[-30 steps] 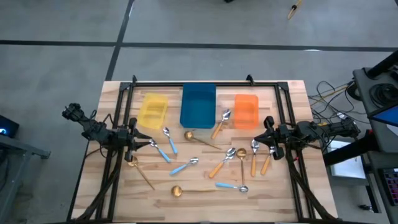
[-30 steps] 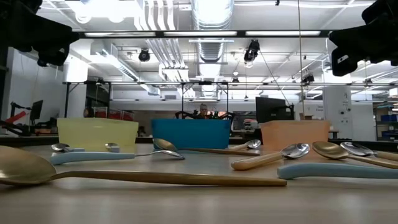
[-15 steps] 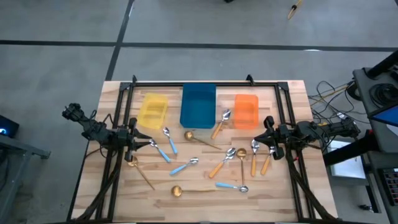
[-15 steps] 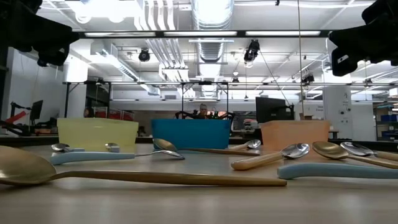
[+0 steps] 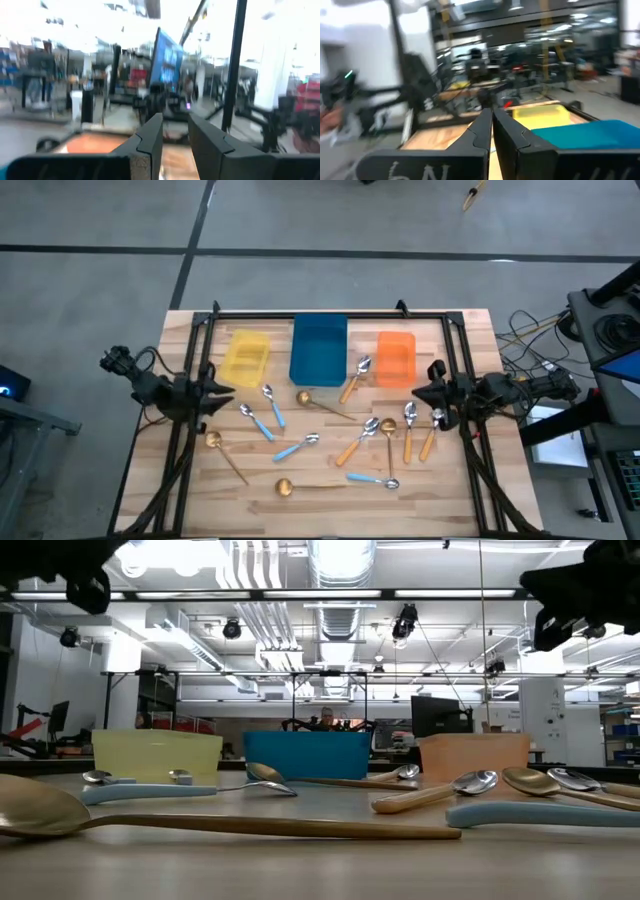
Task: Sort silverware by color (type)
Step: Put the blue spoon into the blue bin
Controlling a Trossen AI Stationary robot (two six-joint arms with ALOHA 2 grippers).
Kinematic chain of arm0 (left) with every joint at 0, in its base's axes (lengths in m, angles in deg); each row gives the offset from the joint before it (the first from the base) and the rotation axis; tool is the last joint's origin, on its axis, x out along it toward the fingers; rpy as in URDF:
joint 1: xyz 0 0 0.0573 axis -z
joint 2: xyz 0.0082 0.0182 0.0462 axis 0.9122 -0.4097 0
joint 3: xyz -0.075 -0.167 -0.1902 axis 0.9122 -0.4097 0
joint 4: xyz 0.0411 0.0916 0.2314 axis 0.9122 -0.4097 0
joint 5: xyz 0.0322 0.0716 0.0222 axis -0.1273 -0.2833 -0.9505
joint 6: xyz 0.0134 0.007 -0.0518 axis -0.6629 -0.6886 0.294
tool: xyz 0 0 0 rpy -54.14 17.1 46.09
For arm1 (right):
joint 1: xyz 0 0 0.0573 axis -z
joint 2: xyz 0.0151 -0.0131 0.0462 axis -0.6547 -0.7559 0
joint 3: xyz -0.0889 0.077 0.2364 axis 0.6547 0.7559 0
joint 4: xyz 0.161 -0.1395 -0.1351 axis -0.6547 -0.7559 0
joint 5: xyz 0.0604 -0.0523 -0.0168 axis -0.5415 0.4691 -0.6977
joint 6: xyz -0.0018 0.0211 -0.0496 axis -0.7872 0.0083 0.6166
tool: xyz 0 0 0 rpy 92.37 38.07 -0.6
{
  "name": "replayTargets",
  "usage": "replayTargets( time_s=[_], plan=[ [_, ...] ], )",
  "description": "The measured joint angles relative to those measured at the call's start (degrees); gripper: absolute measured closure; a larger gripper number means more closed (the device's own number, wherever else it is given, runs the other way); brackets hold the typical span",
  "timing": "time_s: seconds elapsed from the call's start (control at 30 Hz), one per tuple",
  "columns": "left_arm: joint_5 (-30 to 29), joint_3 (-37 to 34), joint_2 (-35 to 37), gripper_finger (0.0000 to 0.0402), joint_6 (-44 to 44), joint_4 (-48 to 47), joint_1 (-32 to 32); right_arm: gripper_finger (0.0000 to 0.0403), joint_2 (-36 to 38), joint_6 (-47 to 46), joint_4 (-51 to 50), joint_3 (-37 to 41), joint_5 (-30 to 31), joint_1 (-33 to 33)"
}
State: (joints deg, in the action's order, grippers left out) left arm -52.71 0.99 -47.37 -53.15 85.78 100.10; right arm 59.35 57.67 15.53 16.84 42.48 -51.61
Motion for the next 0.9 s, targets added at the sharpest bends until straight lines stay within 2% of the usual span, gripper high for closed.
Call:
replayTargets(
  time_s=[0.17, 0.27, 0.5, 0.73, 0.9],
  plan=[
    [1.4, 0.0, -1.0, 0.0326, -5.6, 6.9, 0.0, 0.0394, -4.7, -5.6, 2.1, -0.1, 6.7, 0.0],
    [1.4, 0.0, -1.4, 0.0326, -8.4, 8.2, 0.0, 0.0394, -7.6, -14.0, -0.6, -0.8, 9.9, 0.0],
    [1.4, 0.0, -3.0, 0.0326, -10.7, 10.1, 0.0, 0.0394, -14.1, -28.9, -2.6, -4.2, 10.2, 0.0],
    [1.5, 0.9, -7.0, 0.0326, -8.9, 10.2, 0.0, 0.0394, -21.1, -29.4, -3.3, -12.1, 10.2, 0.0],
    [1.5, 2.6, -12.0, 0.0326, -9.9, 14.4, 0.0, 0.0394, -25.7, -30.7, -4.0, -17.6, 10.1, 0.0]
  ],
)
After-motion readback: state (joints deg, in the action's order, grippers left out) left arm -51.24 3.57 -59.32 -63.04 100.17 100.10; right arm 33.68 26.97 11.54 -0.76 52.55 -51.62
